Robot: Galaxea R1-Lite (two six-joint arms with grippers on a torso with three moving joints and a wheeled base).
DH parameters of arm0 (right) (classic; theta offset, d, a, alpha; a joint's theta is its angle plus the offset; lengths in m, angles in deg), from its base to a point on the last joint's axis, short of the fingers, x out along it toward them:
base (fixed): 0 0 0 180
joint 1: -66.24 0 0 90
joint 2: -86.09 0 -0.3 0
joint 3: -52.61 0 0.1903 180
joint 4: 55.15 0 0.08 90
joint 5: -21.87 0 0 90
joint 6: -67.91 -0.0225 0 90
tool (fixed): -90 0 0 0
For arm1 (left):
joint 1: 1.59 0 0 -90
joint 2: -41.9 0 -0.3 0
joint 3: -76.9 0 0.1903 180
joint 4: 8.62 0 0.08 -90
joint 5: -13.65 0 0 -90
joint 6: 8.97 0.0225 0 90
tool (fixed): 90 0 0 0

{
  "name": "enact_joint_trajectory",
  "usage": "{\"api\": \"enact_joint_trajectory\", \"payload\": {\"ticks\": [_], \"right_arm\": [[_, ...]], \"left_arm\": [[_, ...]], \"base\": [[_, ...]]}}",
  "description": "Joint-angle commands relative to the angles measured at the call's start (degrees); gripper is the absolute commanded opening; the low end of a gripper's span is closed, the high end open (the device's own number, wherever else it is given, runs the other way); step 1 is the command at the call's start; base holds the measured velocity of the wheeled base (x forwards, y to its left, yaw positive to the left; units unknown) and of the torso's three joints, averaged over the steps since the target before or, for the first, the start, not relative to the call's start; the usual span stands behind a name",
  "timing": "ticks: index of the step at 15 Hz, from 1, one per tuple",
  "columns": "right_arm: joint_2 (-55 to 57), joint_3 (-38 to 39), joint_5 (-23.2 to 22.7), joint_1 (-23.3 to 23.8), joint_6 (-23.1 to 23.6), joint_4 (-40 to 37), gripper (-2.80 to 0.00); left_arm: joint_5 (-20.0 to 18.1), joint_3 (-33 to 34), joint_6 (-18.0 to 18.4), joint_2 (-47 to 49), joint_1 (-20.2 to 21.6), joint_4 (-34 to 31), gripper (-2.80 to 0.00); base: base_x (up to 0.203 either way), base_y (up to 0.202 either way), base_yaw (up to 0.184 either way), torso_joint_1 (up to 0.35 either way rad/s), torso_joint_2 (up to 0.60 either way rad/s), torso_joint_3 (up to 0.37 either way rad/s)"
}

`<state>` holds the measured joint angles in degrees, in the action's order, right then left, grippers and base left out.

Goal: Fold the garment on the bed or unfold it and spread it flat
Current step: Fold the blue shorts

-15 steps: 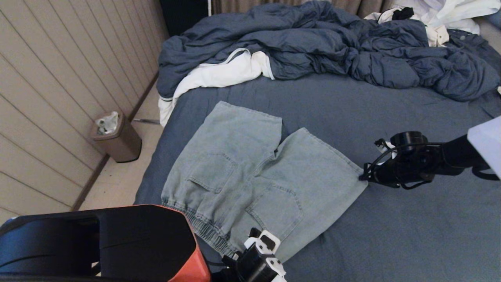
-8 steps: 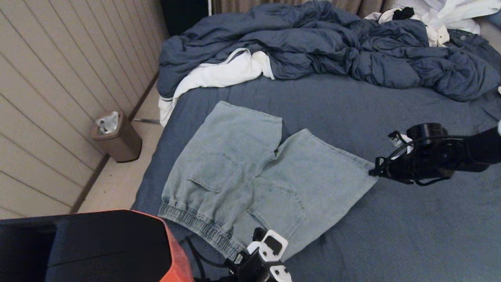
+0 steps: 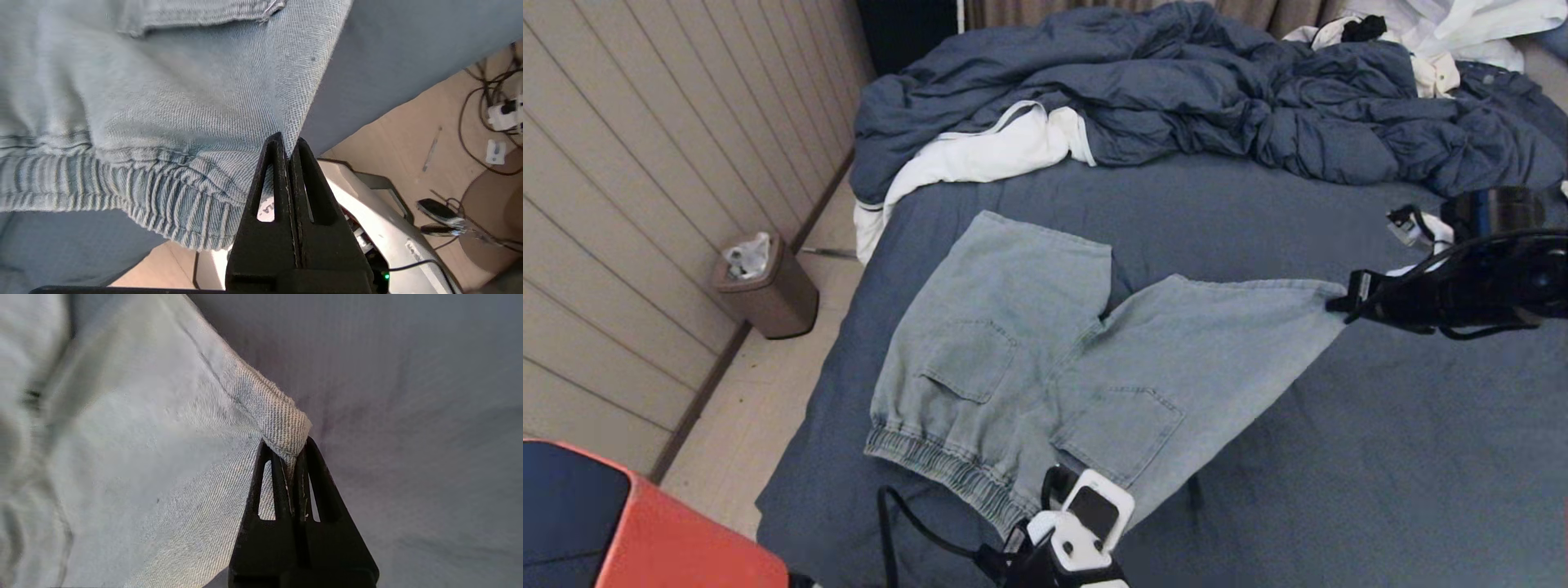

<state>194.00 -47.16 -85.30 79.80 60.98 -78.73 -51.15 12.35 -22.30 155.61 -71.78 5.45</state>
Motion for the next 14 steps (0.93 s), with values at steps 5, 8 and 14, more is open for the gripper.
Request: {"api": "enact_joint_trajectory", "payload": {"ticks": [5,8,14], "right_arm": [[-7.83,-2.48,-0.07,-0.61,-0.35,0.02,-2.8],[-10.77,-3.52,-0.06,-0.62,-0.27,-2.43,-2.8],[-16.65,-1.19,-0.4,1.29,0.16,-5.05,-2.8]], "left_arm": [[3.23,-2.67,-0.07,-8.25,-1.14,-3.04,-2.8],[3.36,-3.12,-0.47,-10.18,-1.36,-6.67,-2.8],[3.68,-3.44,-0.62,-10.89,-5.71,-8.5,-2.8]], "base": [[0.0,0.0,0.0,0.0,0.0,0.0],[0.0,0.0,0.0,0.0,0.0,0.0],[0.0,0.0,0.0,0.0,0.0,0.0]]}}
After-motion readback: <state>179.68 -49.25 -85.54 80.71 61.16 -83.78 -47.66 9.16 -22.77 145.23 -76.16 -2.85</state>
